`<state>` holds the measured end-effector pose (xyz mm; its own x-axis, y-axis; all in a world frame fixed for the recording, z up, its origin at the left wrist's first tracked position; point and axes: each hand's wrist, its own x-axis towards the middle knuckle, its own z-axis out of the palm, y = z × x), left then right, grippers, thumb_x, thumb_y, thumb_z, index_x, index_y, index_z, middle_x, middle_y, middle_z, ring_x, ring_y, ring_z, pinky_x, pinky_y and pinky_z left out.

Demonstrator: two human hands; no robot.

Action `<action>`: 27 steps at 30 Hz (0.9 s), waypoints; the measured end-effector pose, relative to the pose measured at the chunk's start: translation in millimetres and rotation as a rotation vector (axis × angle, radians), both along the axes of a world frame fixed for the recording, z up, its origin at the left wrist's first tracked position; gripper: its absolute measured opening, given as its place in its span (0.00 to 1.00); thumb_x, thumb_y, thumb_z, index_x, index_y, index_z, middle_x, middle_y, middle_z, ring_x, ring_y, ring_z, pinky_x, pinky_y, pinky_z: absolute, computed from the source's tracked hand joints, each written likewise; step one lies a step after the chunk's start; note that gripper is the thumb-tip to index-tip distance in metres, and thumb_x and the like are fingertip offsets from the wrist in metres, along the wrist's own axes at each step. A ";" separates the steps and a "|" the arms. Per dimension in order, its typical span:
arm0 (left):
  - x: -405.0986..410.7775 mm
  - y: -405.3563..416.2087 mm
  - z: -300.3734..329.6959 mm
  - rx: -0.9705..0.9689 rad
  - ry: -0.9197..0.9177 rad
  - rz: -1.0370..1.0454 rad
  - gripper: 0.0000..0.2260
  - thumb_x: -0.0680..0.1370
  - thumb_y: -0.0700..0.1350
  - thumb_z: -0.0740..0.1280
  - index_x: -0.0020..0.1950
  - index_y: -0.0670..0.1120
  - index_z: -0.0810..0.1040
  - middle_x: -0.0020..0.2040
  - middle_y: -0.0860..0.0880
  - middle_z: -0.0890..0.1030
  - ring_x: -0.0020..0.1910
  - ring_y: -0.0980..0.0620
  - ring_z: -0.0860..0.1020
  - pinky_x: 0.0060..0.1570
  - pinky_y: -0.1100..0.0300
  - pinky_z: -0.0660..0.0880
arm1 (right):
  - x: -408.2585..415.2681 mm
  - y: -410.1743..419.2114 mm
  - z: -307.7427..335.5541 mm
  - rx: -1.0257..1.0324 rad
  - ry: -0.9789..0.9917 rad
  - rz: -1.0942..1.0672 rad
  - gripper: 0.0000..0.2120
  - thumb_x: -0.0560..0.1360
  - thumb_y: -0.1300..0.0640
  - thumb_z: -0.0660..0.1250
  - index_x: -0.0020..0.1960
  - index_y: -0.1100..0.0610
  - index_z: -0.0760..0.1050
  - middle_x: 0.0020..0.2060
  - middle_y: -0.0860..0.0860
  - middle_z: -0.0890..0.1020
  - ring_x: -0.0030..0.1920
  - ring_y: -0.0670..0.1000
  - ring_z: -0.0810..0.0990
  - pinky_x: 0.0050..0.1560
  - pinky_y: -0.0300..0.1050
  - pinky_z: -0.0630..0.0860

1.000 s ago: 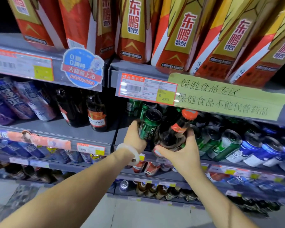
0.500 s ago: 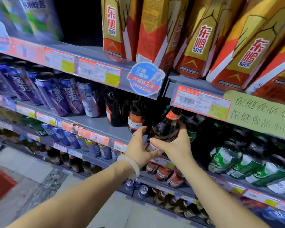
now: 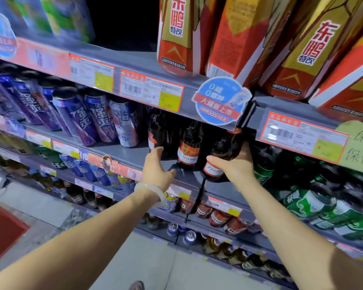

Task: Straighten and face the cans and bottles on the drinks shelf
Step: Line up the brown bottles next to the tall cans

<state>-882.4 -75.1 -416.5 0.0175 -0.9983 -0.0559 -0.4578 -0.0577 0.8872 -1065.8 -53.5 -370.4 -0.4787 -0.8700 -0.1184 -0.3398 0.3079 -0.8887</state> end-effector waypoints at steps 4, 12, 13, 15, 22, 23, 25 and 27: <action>11.2 -12.8 -4.1 0.022 -0.022 0.119 0.22 0.72 0.38 0.70 0.64 0.41 0.68 0.63 0.43 0.72 0.62 0.45 0.72 0.59 0.58 0.67 | 8.4 -1.0 10.4 0.009 0.000 0.001 0.22 0.63 0.60 0.79 0.41 0.45 0.67 0.58 0.55 0.79 0.59 0.56 0.78 0.60 0.50 0.74; 33.2 -42.2 -2.3 0.079 0.044 0.033 0.35 0.69 0.41 0.74 0.71 0.42 0.60 0.69 0.43 0.66 0.68 0.46 0.67 0.67 0.56 0.65 | 14.3 23.6 4.7 0.069 -0.045 -0.046 0.25 0.62 0.52 0.79 0.53 0.54 0.71 0.52 0.49 0.74 0.53 0.51 0.75 0.55 0.47 0.72; 34.5 -46.0 0.7 0.048 0.063 0.007 0.36 0.68 0.39 0.75 0.72 0.42 0.59 0.69 0.44 0.67 0.68 0.48 0.67 0.67 0.59 0.64 | 17.8 31.5 2.3 0.081 -0.037 -0.093 0.32 0.62 0.52 0.79 0.60 0.57 0.68 0.53 0.50 0.74 0.54 0.51 0.75 0.55 0.48 0.72; 36.0 -55.1 5.5 -0.003 0.110 -0.031 0.35 0.68 0.35 0.74 0.71 0.40 0.60 0.63 0.47 0.70 0.62 0.54 0.69 0.59 0.70 0.63 | 25.8 45.8 -3.1 0.056 -0.005 -0.134 0.33 0.65 0.56 0.77 0.64 0.59 0.65 0.53 0.52 0.72 0.54 0.53 0.75 0.56 0.50 0.73; 37.7 -79.9 -2.2 0.059 0.102 -0.143 0.29 0.68 0.34 0.73 0.64 0.43 0.64 0.48 0.52 0.74 0.52 0.52 0.72 0.52 0.69 0.65 | 66.7 46.7 -12.3 -0.002 0.073 0.065 0.28 0.68 0.60 0.74 0.64 0.54 0.67 0.57 0.49 0.73 0.55 0.48 0.74 0.57 0.43 0.72; 38.4 -79.7 -4.2 0.059 0.078 -0.134 0.24 0.68 0.35 0.74 0.58 0.43 0.65 0.43 0.53 0.72 0.48 0.51 0.72 0.49 0.68 0.65 | 73.3 44.4 -13.5 0.003 0.066 0.074 0.28 0.68 0.61 0.74 0.65 0.55 0.67 0.57 0.49 0.72 0.56 0.48 0.74 0.58 0.43 0.72; 39.5 -79.5 -6.5 0.020 0.073 -0.121 0.22 0.67 0.38 0.75 0.53 0.44 0.66 0.41 0.52 0.71 0.46 0.49 0.72 0.48 0.64 0.66 | 83.6 39.6 -18.7 -0.003 0.043 0.066 0.28 0.68 0.61 0.74 0.65 0.55 0.67 0.58 0.49 0.71 0.56 0.48 0.73 0.59 0.45 0.72; 41.5 -77.1 -7.6 -0.022 0.086 -0.107 0.27 0.66 0.39 0.77 0.59 0.42 0.67 0.49 0.50 0.74 0.50 0.51 0.73 0.51 0.66 0.66 | 93.1 35.5 -21.5 0.002 0.029 0.064 0.27 0.69 0.61 0.73 0.65 0.56 0.67 0.58 0.49 0.71 0.56 0.48 0.73 0.59 0.45 0.72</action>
